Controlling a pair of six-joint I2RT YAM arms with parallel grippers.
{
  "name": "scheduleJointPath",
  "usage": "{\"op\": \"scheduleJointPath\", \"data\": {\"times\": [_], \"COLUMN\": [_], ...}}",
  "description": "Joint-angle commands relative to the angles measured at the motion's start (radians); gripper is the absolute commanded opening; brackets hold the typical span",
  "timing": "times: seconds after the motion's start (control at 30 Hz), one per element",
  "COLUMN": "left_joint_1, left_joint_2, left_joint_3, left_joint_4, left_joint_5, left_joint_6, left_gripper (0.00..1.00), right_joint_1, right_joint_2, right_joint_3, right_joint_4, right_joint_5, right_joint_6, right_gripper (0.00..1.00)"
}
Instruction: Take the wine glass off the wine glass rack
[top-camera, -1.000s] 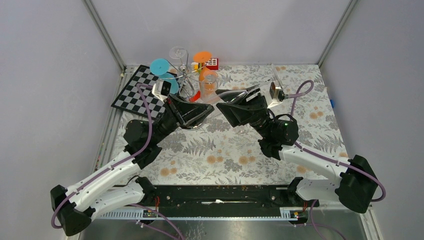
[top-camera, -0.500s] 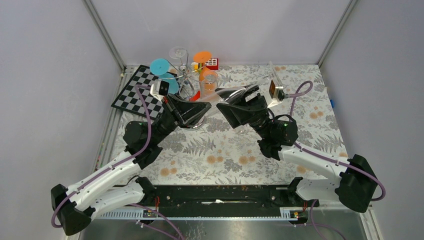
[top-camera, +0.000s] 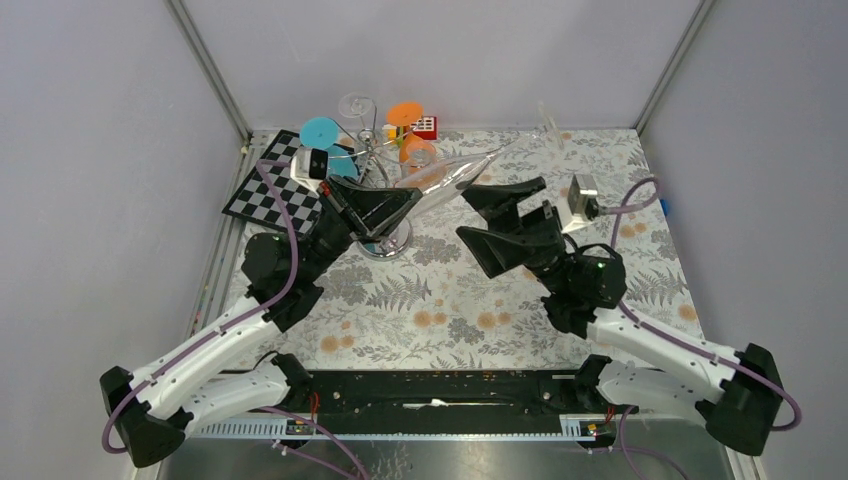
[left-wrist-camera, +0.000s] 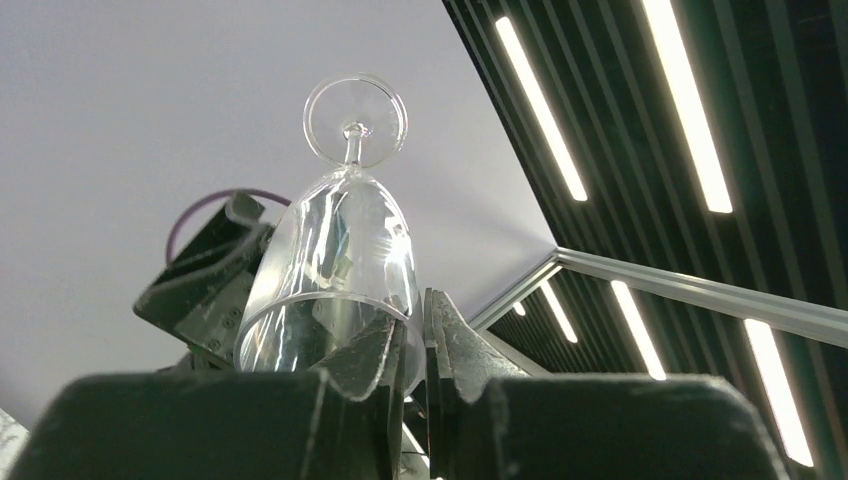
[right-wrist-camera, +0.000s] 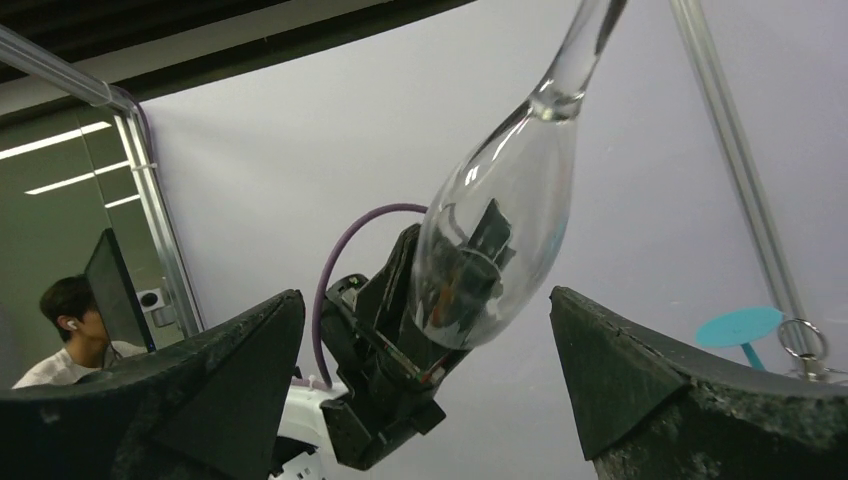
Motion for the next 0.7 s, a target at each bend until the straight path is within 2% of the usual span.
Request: {"op": "scheduleJointPath", "data": {"times": [0.0, 0.1, 0.13, 0.23, 0.37, 0.47, 0.57, 0.67], "left_joint_1": [0.000, -0.008, -0.016, -0.055, -0.119, -0.158, -0.192, -0.217], "left_joint_2": [0.034, 0.080, 0.094, 0.143, 0.240, 0.343, 0.455, 0.552], "left_joint_3": [0.104, 0.196, 0.226, 0.329, 0.482, 0.612, 0.730, 0.768], "left_joint_4": [0.003, -0.108, -0.158, -0.300, -0.495, -0.648, -0.782, -0.801], "left_joint_5": [-0.013, 0.012, 0.009, -0.012, -0.067, -0.104, -0.111, -0.069], "left_joint_6": [0.090, 0.158, 0.180, 0.270, 0.392, 0.472, 0.520, 0.511], "left_gripper": [0.00, 0.00, 0.00, 0.00, 0.00, 0.00, 0.00, 0.00], "right_joint_1": [0.002, 0.002, 0.002, 0.003, 0.002, 0.002, 0.002, 0.001], "right_joint_2": [-0.137, -0.271, -0.321, -0.468, -0.610, -0.707, -0.783, -0.848], "right_joint_3": [-0.087, -0.126, -0.112, -0.011, 0.105, 0.140, 0.157, 0.188], "right_joint_4": [-0.097, -0.283, -0.401, -0.914, -1.349, -1.522, -1.618, -1.692], "right_joint_5": [0.034, 0.057, 0.069, 0.125, 0.287, 0.367, 0.376, 0.349], "right_joint_6": [-0.099, -0.137, -0.150, -0.209, -0.256, -0.246, -0.237, -0.268], "right_gripper": [1.00, 0.99, 0.99, 0.94, 0.92, 0.90, 0.89, 0.90]}}
